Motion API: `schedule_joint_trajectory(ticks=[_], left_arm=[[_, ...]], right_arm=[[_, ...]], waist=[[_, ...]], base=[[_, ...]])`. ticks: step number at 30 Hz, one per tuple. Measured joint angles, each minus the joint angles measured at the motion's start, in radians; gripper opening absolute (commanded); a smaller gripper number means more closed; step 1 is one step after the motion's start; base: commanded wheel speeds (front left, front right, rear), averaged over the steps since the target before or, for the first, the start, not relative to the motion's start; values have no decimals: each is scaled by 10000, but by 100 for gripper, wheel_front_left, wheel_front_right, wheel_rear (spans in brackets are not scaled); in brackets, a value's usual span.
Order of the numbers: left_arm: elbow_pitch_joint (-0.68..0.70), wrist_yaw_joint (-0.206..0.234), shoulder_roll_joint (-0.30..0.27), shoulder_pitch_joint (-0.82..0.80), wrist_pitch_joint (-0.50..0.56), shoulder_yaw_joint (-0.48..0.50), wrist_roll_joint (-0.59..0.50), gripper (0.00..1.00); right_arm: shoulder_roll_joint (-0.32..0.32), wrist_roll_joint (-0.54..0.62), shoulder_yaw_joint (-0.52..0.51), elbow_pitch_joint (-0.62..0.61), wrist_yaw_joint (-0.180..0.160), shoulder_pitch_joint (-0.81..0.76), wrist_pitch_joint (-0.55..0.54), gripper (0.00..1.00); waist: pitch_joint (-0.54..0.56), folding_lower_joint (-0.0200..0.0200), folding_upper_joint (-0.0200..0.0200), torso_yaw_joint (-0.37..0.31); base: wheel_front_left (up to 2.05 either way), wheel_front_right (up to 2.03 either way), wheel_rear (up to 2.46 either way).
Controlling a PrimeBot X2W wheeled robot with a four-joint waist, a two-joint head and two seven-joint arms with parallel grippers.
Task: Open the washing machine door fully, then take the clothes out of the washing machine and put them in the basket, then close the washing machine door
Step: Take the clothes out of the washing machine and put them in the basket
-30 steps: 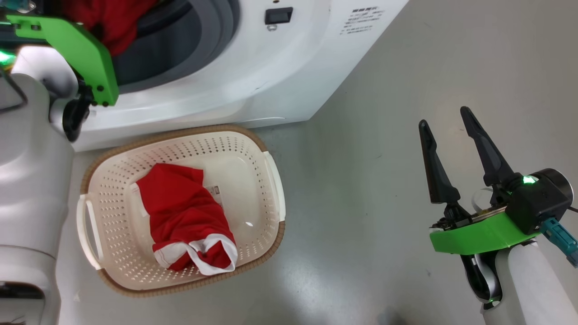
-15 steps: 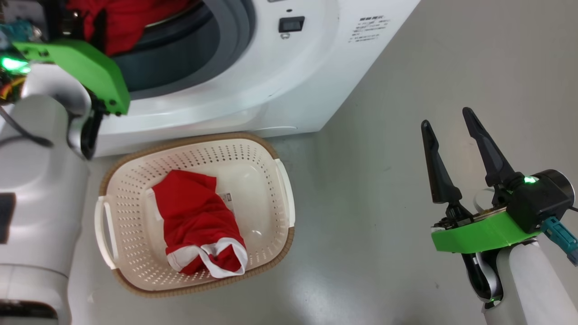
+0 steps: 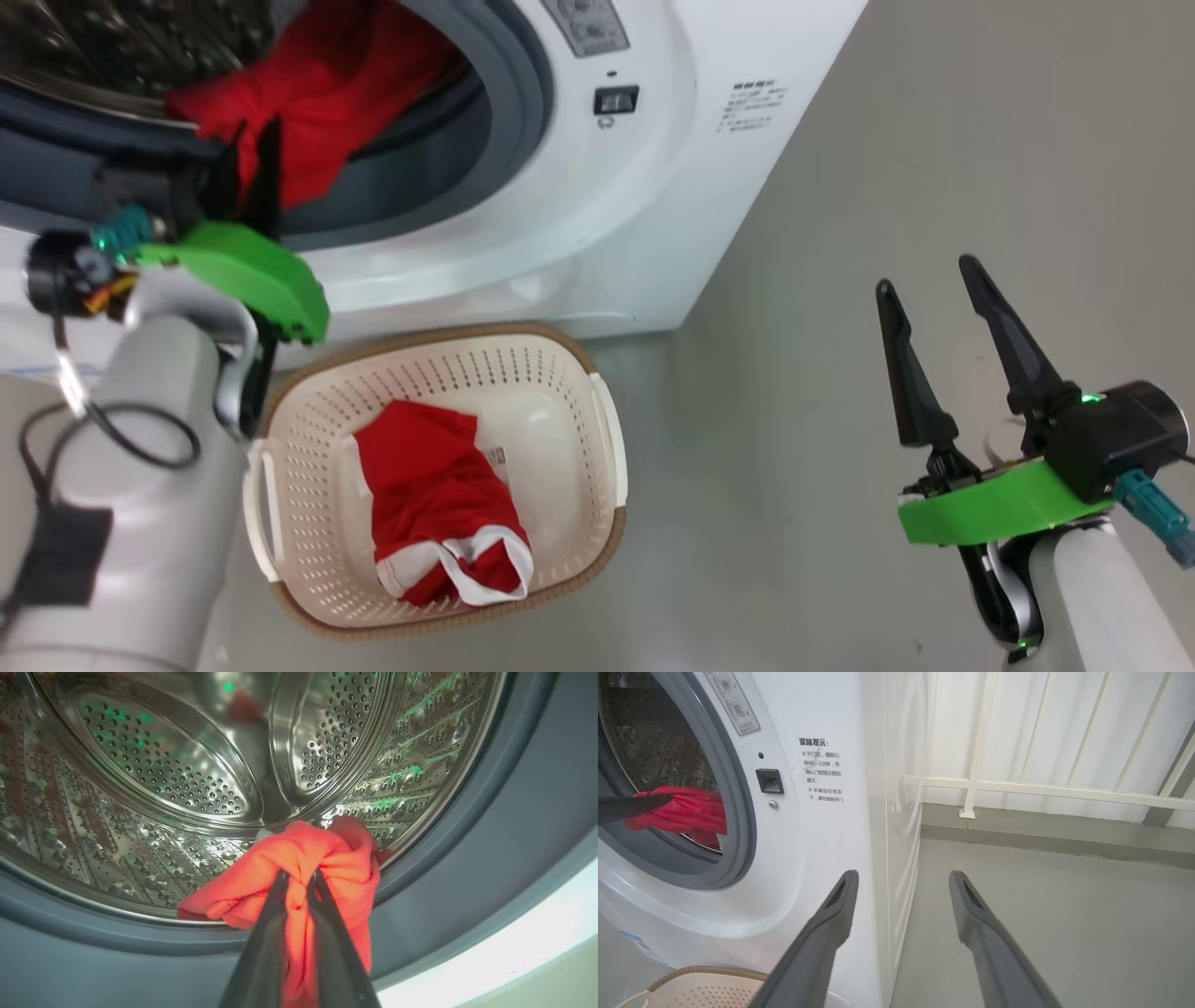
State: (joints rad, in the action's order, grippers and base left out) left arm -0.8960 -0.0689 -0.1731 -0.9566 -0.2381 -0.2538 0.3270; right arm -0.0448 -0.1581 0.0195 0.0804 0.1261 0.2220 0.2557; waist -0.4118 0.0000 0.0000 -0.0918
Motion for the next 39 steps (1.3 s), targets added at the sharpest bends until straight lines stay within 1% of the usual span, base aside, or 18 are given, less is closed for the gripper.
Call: schedule_joint_trajectory(ticks=[8, 16, 27, 32, 39], left_arm=[[1808, 412, 182, 1825, -115, 52, -6, 0], [3473, 660, 251, 3728, -115, 59, -38, 0], [5183, 1080, 240, 5325, -63, -134, -105, 0], [6073, 1369, 180, 6212, 98, -146, -104, 0], [7413, 1898, 98, 7393, 397, -105, -71, 0]], right_arm=[[-2, 12, -58, 67, 0, -470, 0, 100], [-2, 13, -132, 102, 0, -815, 0, 100], [0, 12, -167, 115, 0, -1010, 0, 100], [2, 10, -247, 151, 0, -1221, -2, 100], [6, 10, -347, 148, 0, -1424, -2, 100]], waist=[[792, 0, 0, 186], [1536, 0, 0, 384], [2093, 0, 0, 557], [2352, 0, 0, 551], [2715, 0, 0, 525]], base=[[0, 0, 0], [0, 0, 0], [0, 0, 0], [0, 0, 0], [0, 0, 0]])
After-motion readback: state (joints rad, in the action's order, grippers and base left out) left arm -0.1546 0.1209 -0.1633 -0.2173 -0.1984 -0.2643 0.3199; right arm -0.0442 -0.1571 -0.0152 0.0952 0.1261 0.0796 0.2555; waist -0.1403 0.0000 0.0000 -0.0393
